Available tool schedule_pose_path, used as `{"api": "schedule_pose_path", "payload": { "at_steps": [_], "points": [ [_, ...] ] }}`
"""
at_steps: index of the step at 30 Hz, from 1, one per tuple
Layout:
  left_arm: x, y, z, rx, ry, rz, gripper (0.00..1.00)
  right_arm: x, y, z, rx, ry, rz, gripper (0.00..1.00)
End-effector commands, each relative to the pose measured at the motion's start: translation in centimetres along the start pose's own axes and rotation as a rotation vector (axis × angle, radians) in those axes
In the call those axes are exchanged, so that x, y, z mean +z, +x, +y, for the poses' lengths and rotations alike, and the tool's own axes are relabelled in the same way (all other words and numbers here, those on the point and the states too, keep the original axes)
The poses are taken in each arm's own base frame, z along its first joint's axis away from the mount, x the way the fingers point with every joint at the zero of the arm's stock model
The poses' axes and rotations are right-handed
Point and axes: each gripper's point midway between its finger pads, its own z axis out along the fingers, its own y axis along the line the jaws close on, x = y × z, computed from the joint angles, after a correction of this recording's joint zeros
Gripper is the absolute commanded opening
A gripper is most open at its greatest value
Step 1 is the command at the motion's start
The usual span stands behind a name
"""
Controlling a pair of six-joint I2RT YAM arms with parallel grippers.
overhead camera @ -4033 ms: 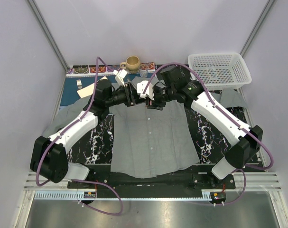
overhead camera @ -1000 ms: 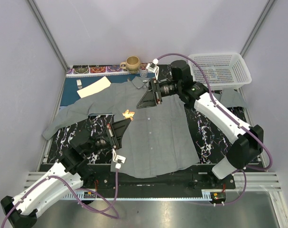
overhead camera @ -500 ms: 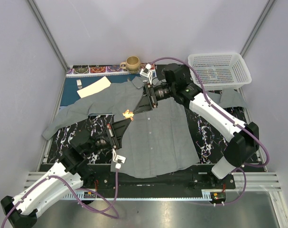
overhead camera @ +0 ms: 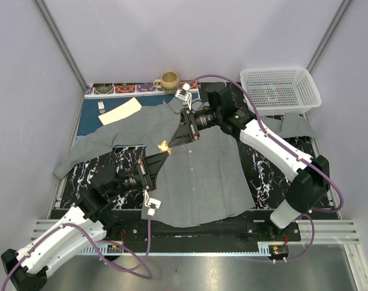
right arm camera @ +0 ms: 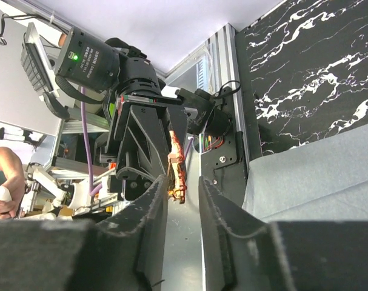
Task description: Pin the brooch onto the clothing
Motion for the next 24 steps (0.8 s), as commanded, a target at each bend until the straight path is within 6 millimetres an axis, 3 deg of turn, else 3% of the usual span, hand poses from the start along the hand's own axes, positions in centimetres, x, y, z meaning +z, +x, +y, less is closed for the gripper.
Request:
{"api": "schedule_pose_path", "payload": {
  "at_steps": [1, 4, 5, 6, 7, 10, 15, 16, 19, 21, 22, 23, 24],
  "points": [
    [-0.2, -0.2, 3.6, 0.059, -0.093, -0.03, 0.0, 0.1, -1.2, 1.5, -0.067, -0.042, -0.019, 0.26],
    [-0.2, -0.1, 3.5, 0.058, -0.088, -0.027, 0.0, 0.1, -1.2, 1.6, -0.072, -0.05, -0.017, 0.16],
    [-0.1, -0.1, 3.3, 0.051, -0.078, -0.025, 0.04, 0.1, -1.2, 1.7, -0.07, -0.05, -0.017, 0.09],
    [-0.2, 0.0, 3.2, 0.049, -0.072, -0.022, 0.19, 0.1, -1.3, 1.8, -0.075, -0.051, -0.019, 0.04],
    [-0.2, 0.1, 3.2, 0.041, -0.067, -0.016, 0.26, 0.0, -1.4, 1.8, -0.074, -0.051, -0.02, 0.0],
    [-0.6, 0.6, 2.6, -0.009, -0.046, 0.017, 0.48, -0.2, -1.7, 2.4, -0.09, -0.056, -0.026, 0.0],
    [-2.6, 2.8, 1.9, -0.157, -0.011, 0.171, 0.68, -1.3, -3.1, 2.7, -0.136, -0.044, -0.065, 0.0],
    [-3.0, 2.9, 1.0, -0.196, 0.023, 0.192, 0.7, -1.5, -3.4, 2.6, -0.143, -0.038, -0.074, 0.0],
    [-4.9, 3.5, 0.6, -0.335, 0.026, 0.277, 0.74, -2.7, -4.6, 2.3, -0.165, -0.006, -0.117, 0.0],
    [-6.1, 4.2, 0.9, -0.526, -0.012, 0.344, 0.77, -3.4, -5.5, 1.9, -0.19, 0.02, -0.153, 0.0],
    [-6.4, 4.1, -0.1, -0.707, -0.014, 0.376, 0.78, -3.8, -5.9, 1.9, -0.206, 0.038, -0.173, 0.0],
    [-7.2, 4.9, 1.0, -0.795, -0.052, 0.429, 0.79, -3.9, -6.2, 1.9, -0.223, 0.048, -0.185, 0.0],
    [-6.8, 5.1, 0.7, -0.9, -0.041, 0.448, 0.79, -4.1, -6.7, 1.6, -0.243, 0.077, -0.209, 0.0]
  ]
}}
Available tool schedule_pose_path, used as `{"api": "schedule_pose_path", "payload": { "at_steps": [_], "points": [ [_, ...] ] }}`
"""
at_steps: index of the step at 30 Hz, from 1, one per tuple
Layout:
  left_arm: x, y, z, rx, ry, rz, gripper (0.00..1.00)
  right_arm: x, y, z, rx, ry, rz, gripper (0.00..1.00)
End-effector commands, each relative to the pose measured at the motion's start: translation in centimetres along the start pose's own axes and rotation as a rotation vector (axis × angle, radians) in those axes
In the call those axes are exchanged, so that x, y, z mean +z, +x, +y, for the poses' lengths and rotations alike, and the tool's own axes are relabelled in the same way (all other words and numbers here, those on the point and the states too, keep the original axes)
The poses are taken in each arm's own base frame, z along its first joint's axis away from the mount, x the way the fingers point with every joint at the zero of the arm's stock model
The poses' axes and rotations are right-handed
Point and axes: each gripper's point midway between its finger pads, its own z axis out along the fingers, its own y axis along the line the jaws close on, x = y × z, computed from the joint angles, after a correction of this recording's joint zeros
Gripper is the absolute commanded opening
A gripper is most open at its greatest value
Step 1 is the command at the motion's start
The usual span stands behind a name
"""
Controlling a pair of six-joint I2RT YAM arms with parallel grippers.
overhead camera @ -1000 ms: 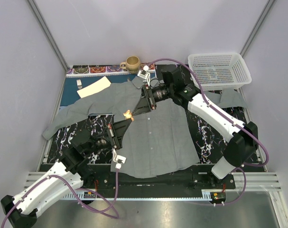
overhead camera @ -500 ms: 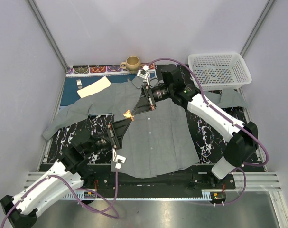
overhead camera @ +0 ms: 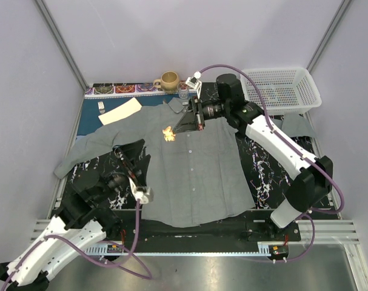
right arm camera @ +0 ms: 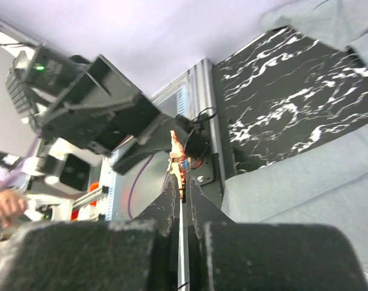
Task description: Pin the brooch onto the clothing
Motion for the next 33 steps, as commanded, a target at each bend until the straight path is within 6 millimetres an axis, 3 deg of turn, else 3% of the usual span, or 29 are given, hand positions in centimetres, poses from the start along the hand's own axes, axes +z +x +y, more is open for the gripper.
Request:
{"api": "schedule_pose_path", "payload": {
  "at_steps": [1, 5, 7, 8, 10, 11, 16, 18, 22, 25, 28, 30, 33],
  "points": [
    [-1.2, 1.4, 1.9, -0.652, -0.071, 0.162, 0.79, -1.9, -4.4, 2.2, -0.211, 0.053, -0.141, 0.0],
    [-0.9, -1.0, 7.4, -1.035, -0.198, -0.012, 0.83, -2.2, -5.6, 1.8, -0.26, 0.111, -0.207, 0.0],
    [0.2, -0.7, 7.7, -1.347, -0.203, 0.02, 0.84, -2.4, -6.2, 2.1, -0.285, 0.124, -0.237, 0.0],
    [0.2, -1.9, 9.1, -1.414, -0.173, -0.037, 0.84, -2.4, -6.1, 2.1, -0.283, 0.122, -0.239, 0.0],
    [0.8, -3.2, 9.5, -1.541, -0.112, -0.099, 0.82, -2.6, -6.5, 2.8, -0.295, 0.111, -0.261, 0.0],
    [1.0, -4.3, 9.5, -1.566, -0.063, -0.148, 0.82, -2.5, -6.5, 2.7, -0.287, 0.109, -0.261, 0.0],
    [2.4, -4.0, 10.9, -1.641, -0.108, -0.223, 0.81, -1.9, -5.7, 4.3, -0.318, 0.075, -0.249, 0.0],
    [3.2, -4.1, 10.4, -1.654, -0.07, -0.238, 0.77, -1.6, -5.1, 4.4, -0.325, 0.081, -0.241, 0.0],
    [4.2, -4.5, 11.1, -1.713, -0.055, -0.309, 0.64, -1.4, -4.5, 4.8, -0.368, 0.106, -0.237, 0.0],
    [4.8, -4.1, 10.8, -1.729, -0.052, -0.295, 0.56, -1.6, -4.7, 4.5, -0.36, 0.152, -0.266, 0.0],
    [5.2, -1.8, 10.6, -1.74, -0.166, -0.212, 0.44, -1.6, -4.7, 4.6, -0.362, 0.158, -0.28, 0.0],
    [5.4, -1.3, 10.4, -1.741, -0.18, -0.195, 0.37, -1.5, -4.7, 4.8, -0.361, 0.158, -0.282, 0.0],
    [5.6, -1.6, 10.4, -1.743, -0.159, -0.209, 0.37, -1.3, -4.6, 4.8, -0.361, 0.162, -0.285, 0.0]
  ]
}}
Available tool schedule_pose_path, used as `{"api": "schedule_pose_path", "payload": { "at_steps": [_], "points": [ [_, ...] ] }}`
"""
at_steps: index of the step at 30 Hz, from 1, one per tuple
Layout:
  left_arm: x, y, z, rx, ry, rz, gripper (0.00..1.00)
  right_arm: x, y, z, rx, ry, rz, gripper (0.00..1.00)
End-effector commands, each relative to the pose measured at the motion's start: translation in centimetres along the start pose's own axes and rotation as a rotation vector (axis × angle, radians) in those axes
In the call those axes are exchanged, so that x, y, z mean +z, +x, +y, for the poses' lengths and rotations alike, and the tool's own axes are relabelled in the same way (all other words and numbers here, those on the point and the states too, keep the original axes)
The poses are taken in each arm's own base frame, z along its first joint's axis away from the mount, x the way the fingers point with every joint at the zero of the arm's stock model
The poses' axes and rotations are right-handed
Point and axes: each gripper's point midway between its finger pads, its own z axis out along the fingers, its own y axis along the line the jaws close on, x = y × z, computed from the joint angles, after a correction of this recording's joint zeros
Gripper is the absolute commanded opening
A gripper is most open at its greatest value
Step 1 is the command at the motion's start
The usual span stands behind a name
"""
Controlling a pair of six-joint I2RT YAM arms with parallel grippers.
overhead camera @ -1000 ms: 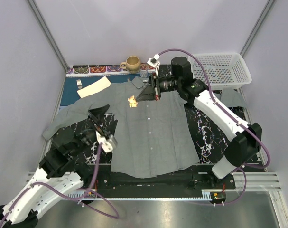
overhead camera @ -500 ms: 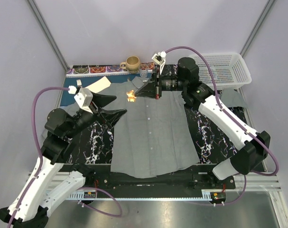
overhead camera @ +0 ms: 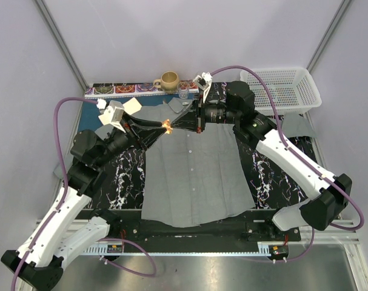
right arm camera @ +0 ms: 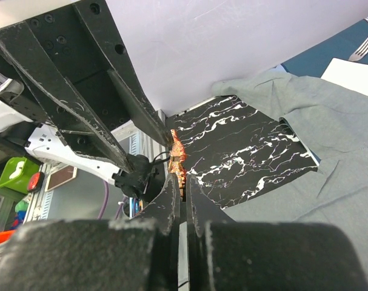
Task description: Pin the brooch onto the clothing
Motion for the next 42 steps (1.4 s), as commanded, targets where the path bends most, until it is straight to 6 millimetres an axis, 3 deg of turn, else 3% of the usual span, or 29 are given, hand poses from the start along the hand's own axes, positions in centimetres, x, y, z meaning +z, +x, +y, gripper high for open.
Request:
{"api": "schedule_pose_path", "payload": {
  "at_steps": [1, 18, 24, 32, 37, 42],
  "points": [
    [0.4, -1.9, -0.2, 0.012, 0.009, -0.074, 0.37, -0.3, -1.7, 1.2, -0.068, 0.006, -0.061, 0.0],
    [1.5, -1.2, 1.0, 0.025, -0.023, -0.048, 0.31, 0.0, -1.5, 1.4, -0.077, 0.009, -0.066, 0.0],
    [1.6, -0.5, 2.8, 0.019, -0.111, -0.029, 0.19, -0.1, -1.5, 1.6, -0.082, 0.0, -0.066, 0.0],
    [1.7, -0.1, 3.4, 0.015, -0.134, -0.011, 0.12, -0.1, -1.7, 1.7, -0.081, 0.0, -0.072, 0.0],
    [1.5, -0.2, 1.7, 0.013, -0.046, -0.042, 0.28, -0.1, -1.5, 1.3, -0.081, 0.015, -0.072, 0.0],
    [1.6, -0.2, 1.3, 0.009, -0.02, -0.037, 0.3, -0.2, -1.3, 1.4, -0.085, 0.015, -0.069, 0.0]
  ]
}}
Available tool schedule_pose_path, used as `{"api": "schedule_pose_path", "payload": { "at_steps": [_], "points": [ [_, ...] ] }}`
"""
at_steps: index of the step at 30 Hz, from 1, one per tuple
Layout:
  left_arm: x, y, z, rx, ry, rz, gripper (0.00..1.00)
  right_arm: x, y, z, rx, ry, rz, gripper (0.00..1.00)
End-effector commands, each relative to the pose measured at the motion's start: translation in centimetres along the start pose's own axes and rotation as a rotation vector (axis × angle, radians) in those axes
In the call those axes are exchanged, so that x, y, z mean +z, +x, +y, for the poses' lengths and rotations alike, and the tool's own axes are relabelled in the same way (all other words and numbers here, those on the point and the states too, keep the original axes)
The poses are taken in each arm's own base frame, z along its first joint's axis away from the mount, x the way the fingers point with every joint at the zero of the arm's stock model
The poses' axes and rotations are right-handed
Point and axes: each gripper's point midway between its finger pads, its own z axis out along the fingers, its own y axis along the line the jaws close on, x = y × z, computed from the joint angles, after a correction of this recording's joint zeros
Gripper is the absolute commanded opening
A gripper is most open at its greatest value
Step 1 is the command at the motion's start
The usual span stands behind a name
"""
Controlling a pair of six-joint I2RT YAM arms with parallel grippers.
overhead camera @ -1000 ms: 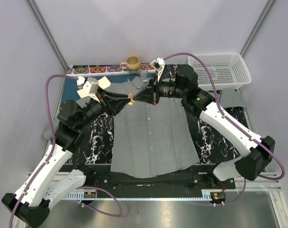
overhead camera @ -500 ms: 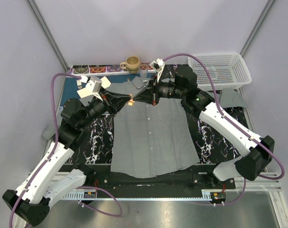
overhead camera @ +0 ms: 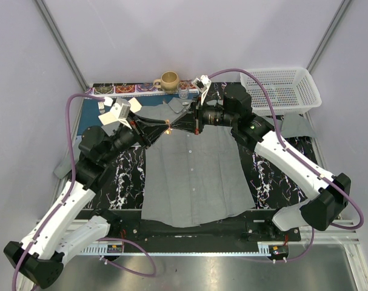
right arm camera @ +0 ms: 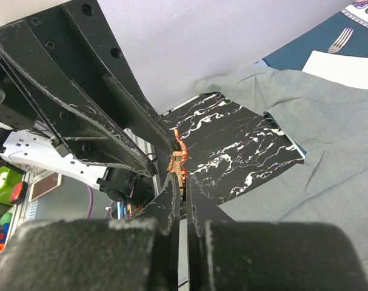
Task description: Pin the brooch onto the clothing
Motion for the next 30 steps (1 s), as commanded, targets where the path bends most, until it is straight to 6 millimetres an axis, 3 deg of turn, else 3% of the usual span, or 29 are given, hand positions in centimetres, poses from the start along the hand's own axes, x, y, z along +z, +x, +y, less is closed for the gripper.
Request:
{"api": "schedule_pose_path", "payload": {
  "at_steps": [1, 8, 20, 30],
  "points": [
    [0.2, -1.0, -0.5, 0.013, 0.032, -0.039, 0.3, -1.0, -2.3, 2.7, -0.085, -0.059, -0.069, 0.0],
    [0.9, -0.3, 0.4, -0.005, -0.005, 0.0, 0.29, -1.1, -2.1, 3.2, -0.086, -0.087, -0.061, 0.0],
    [0.9, 0.4, 1.6, 0.012, -0.059, 0.027, 0.09, -1.2, -2.2, 3.3, -0.088, -0.09, -0.063, 0.0],
    [0.6, 0.4, 1.5, 0.02, -0.059, 0.023, 0.02, -1.2, -2.1, 3.0, -0.074, -0.073, -0.066, 0.0]
  ]
}}
